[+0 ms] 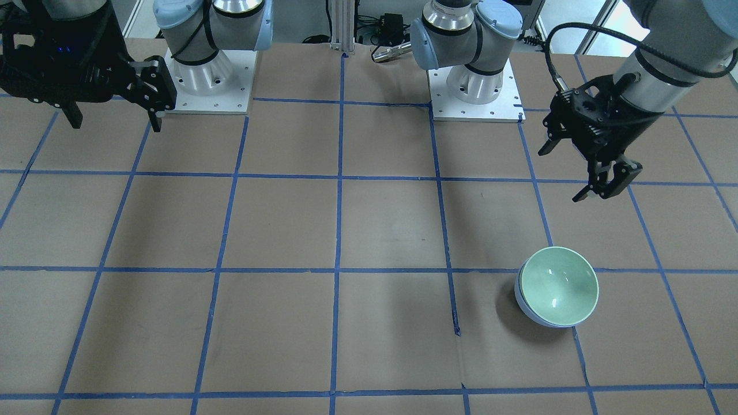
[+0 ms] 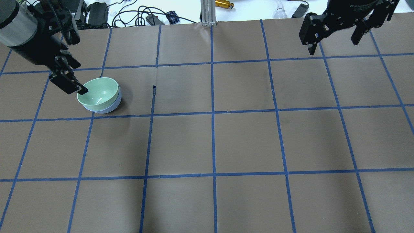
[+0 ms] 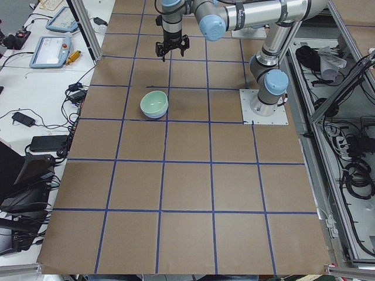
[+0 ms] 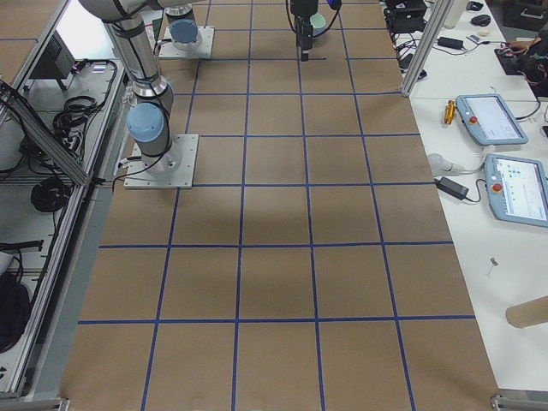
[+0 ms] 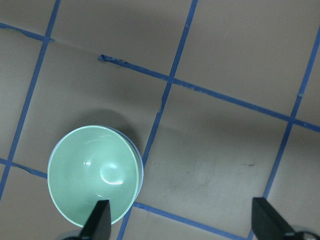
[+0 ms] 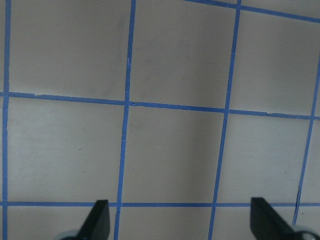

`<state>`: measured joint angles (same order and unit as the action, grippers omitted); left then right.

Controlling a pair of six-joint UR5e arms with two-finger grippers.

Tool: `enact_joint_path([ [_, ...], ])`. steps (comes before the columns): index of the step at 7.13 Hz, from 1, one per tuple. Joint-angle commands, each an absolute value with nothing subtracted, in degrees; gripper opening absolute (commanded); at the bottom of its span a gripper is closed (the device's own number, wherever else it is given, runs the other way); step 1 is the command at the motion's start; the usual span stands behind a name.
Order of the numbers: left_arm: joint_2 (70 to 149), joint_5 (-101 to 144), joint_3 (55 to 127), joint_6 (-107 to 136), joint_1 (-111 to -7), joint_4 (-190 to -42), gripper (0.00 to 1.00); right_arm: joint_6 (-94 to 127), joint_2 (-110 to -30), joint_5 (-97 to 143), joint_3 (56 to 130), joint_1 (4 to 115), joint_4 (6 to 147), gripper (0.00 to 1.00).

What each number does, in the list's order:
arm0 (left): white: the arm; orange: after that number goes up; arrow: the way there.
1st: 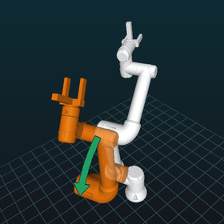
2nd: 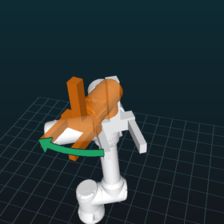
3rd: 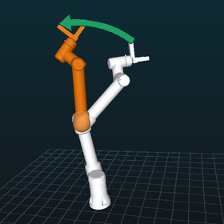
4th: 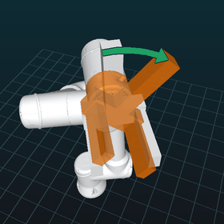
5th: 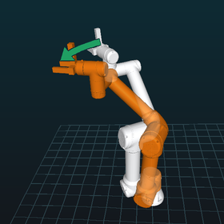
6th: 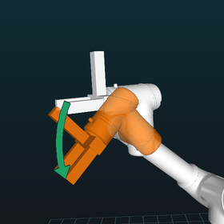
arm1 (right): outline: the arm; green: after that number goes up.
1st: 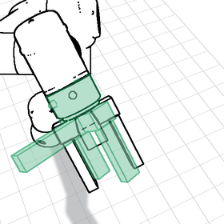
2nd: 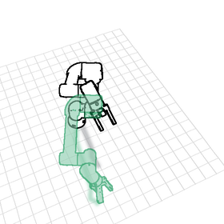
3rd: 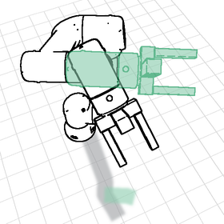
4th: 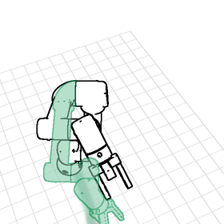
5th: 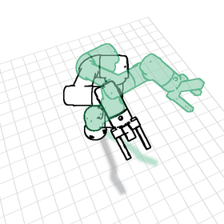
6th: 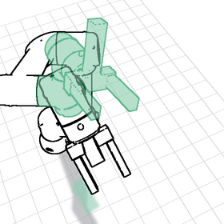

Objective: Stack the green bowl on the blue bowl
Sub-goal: 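Open the left gripper and raise it away from the stacked bowls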

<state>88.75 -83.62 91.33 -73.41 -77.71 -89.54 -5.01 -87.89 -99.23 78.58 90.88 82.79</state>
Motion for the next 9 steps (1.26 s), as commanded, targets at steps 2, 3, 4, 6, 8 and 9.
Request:
enact_joint_path([
  [2,87.98,-83.76,88.68,-54.64,-80.42,-91.76,1.00,-5.01,-87.89,-99.23,78.57,90.88,82.79,1.00],
  [3,87.98,-83.76,88.59,-45.44,-82.07,-91.67,1.00,-5.01,-87.89,-99.14,78.57,90.88,82.79,1.00],
  [4,88.33,-88.11,88.59,-42.74,-85.66,-90.97,1.00,-5.01,-87.89,-99.23,78.57,90.88,82.79,1.00],
  [6,88.68,-91.23,88.59,-27.66,-89.73,-90.27,1.00,-5.01,-87.89,-99.14,78.57,90.88,82.79,1.00],
  [8,87.72,-90.44,88.59,-12.37,-90.17,-90.17,1.00,-5.01,-87.89,-99.14,78.57,90.88,82.79,1.00],
  [9,87.45,-90.87,89.46,-9.96,-90.00,-90.09,1.00,-5.01,-87.89,-99.23,78.57,90.88,82.79,1.00],
])
